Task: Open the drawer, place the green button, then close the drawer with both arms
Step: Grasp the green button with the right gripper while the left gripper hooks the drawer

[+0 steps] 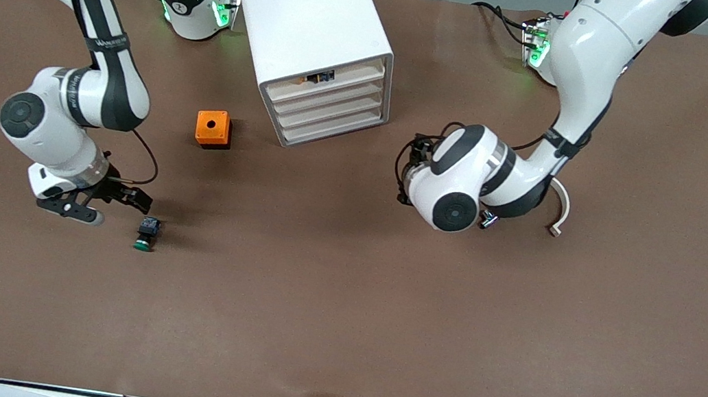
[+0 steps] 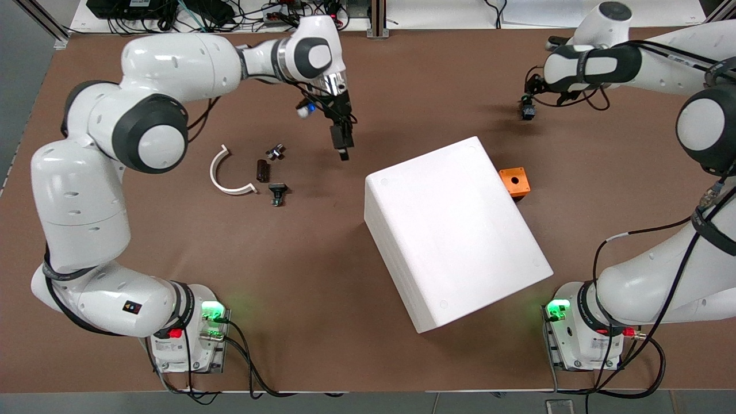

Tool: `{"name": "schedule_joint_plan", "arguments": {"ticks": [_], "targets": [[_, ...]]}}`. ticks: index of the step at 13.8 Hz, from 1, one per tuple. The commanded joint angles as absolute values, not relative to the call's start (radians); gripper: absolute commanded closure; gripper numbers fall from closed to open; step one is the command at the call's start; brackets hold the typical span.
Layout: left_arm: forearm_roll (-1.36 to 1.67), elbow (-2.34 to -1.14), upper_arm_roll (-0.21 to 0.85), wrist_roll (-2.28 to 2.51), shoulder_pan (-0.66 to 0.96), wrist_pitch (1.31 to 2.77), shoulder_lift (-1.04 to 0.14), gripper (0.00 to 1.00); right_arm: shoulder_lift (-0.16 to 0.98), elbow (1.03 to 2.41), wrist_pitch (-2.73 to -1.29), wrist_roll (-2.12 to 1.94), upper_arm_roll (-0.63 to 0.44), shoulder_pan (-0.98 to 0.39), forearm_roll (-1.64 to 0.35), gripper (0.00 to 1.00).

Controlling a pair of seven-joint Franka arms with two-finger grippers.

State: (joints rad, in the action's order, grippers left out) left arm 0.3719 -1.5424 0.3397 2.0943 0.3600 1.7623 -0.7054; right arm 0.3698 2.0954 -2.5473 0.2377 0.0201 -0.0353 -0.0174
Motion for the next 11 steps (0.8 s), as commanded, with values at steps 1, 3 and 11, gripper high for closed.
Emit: {"name": "schedule_joint_plan", "arguments": {"ticks": [1,3,11], "targets": [[0.519,-1.511,0.334,2.221,0.367,1.746,-0.774,0.08,0.411,2.099,-2.615,0.301,0.017,-0.072,-0.017,0.00],[0.587,-1.511,0.334,2.267,0.368,1.747,-0.802,0.23,0.445,2.079,-2.634,0.301,0.015,-0.069,-0.011,0.00],[0.749,-1.509,0.327,2.318,0.469,1.762,-0.870,0.37,0.574,1.971,-2.638,0.295,0.008,-0.055,0.002,0.00]]}}
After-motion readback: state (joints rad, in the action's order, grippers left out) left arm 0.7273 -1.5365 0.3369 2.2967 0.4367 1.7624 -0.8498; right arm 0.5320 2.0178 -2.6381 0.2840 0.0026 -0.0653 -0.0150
